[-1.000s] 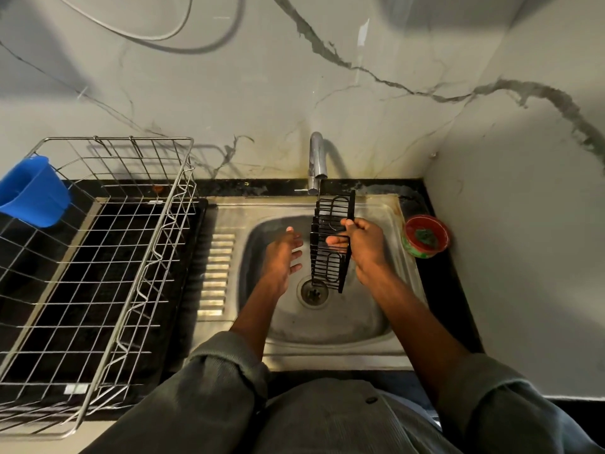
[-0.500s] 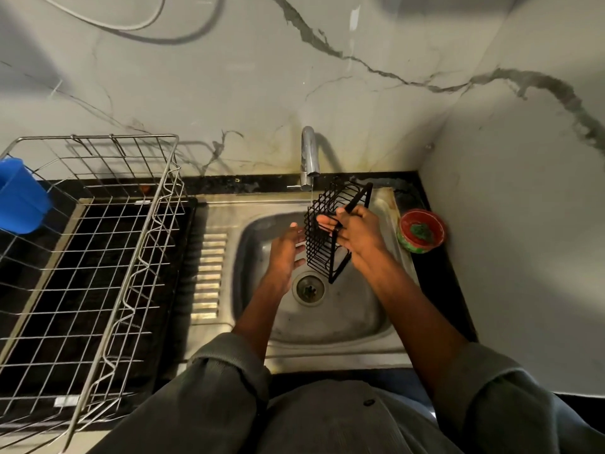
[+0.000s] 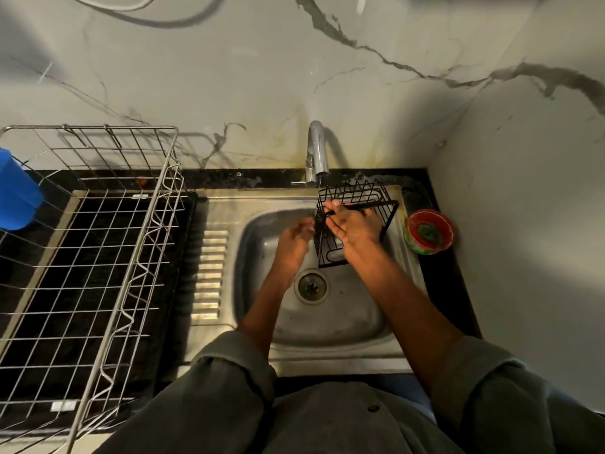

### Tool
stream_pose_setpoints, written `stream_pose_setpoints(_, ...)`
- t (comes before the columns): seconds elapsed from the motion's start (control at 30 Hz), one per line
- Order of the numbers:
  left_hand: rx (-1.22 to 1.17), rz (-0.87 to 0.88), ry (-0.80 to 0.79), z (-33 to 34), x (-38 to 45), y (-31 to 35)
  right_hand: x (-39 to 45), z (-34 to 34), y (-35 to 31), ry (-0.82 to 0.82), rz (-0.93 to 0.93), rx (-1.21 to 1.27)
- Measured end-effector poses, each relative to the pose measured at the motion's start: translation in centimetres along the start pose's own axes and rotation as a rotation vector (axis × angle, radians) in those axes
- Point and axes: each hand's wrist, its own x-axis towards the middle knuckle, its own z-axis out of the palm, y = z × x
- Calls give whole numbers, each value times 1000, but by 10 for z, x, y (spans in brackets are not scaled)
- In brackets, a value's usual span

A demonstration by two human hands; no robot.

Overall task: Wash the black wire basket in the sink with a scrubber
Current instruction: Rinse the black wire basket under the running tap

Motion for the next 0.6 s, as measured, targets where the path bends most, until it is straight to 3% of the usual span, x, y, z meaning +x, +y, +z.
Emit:
stream_pose_setpoints(0.1, 242, 103, -70, 6, 10, -5, -1, 6, 0, -36, 42, 24)
stream_pose_setpoints(0.3, 491, 361, 18, 12, 24, -9, 3, 4, 1, -87, 99, -44)
stream_pose_setpoints(0.53, 487, 352, -31, 23, 46, -2, -3, -9, -21, -72, 79, -379)
stream_pose_setpoints(0.6, 507, 358, -15, 26, 50, -1, -6, -21, -26, 32, -60, -553)
